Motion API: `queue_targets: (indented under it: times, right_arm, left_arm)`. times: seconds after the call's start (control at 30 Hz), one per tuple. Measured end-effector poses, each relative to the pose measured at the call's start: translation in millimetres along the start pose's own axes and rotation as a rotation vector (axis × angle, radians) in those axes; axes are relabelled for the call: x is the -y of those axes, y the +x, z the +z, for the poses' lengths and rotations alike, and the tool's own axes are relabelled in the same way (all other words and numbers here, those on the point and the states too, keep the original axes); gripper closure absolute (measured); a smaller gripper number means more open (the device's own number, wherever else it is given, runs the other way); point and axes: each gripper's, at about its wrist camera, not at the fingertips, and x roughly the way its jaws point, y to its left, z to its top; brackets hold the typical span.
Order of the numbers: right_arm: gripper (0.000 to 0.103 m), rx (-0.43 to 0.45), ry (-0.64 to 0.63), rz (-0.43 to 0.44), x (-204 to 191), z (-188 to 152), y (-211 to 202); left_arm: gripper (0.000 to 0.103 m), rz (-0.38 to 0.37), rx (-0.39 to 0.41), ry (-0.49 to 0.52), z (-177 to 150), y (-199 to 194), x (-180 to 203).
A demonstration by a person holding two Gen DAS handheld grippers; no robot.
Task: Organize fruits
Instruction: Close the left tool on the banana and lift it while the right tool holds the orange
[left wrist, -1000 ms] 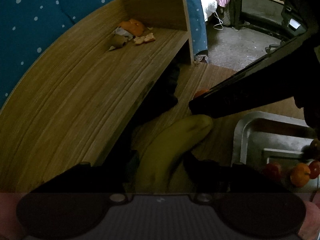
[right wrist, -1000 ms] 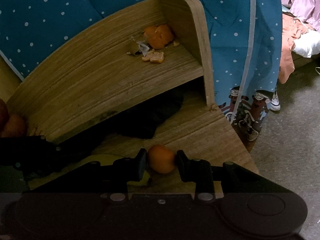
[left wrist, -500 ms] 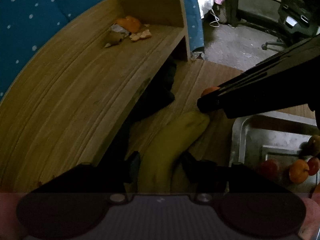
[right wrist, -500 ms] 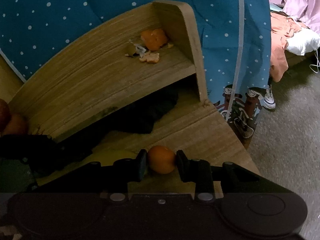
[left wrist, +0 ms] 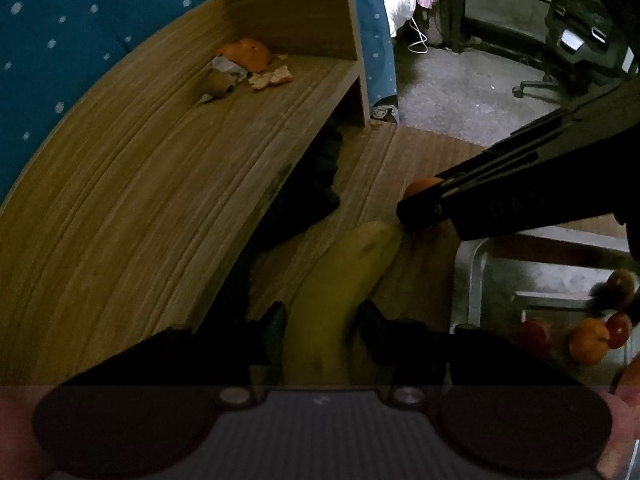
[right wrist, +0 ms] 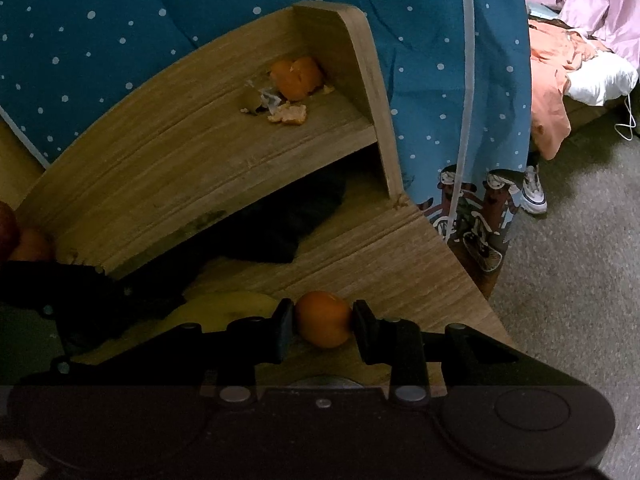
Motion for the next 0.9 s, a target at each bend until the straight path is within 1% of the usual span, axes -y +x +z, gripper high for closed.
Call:
queue_targets:
  times: [0.2,0.5,0.63,0.9]
  right_arm:
    - [0.069,0.009,-0.006,0.003,-4,-1,-6]
    - [0.069,0.002,0.0,0.012,-8,-11,-14]
    - [0.069,-0.009,-0.008,0.027,-13,-18,-16]
    - [0.069,-0.009,-0.015,0.04,-19,-22,-20]
  left_arm:
    - [0.066,-0.005,-0.01,-0.042,-2,-5,-6]
    - [0.066,-0.004,-0.032,-0.059,-9,-13,0]
    - [0.066,-0.012,-0.05,-0.054,-13,-12,3]
    - [0.064,-0.005,-0.081,-0.028,-12,-3,4]
